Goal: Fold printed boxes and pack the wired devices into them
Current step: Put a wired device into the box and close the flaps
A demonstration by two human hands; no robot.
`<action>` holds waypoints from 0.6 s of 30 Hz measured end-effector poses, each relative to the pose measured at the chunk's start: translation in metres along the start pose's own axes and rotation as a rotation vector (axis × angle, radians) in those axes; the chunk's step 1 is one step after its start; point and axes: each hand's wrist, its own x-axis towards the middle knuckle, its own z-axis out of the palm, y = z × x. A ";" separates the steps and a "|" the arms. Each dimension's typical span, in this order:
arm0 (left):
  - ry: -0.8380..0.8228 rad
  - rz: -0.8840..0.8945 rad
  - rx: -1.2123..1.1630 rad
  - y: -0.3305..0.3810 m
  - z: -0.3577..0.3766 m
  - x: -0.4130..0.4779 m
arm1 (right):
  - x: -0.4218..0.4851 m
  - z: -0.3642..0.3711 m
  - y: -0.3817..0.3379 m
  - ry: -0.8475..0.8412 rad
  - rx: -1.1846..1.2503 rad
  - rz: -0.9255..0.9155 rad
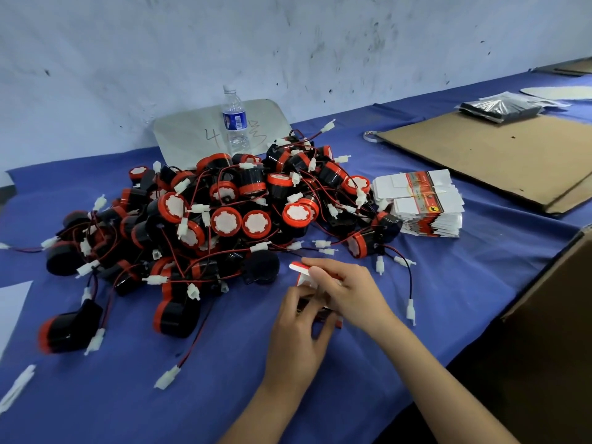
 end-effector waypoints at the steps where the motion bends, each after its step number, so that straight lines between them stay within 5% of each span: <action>1: 0.011 0.011 0.000 0.000 0.000 0.000 | -0.002 0.002 0.004 0.039 -0.069 -0.023; 5: 0.077 -0.012 -0.056 0.003 0.002 0.000 | -0.012 0.004 0.013 0.113 -0.185 -0.140; 9: 0.254 -0.236 -0.252 0.000 -0.001 0.003 | -0.026 0.007 0.026 0.052 -0.215 -0.259; 18: -0.112 -0.396 -0.662 -0.009 -0.016 0.009 | -0.030 0.004 0.032 0.002 -0.142 -0.234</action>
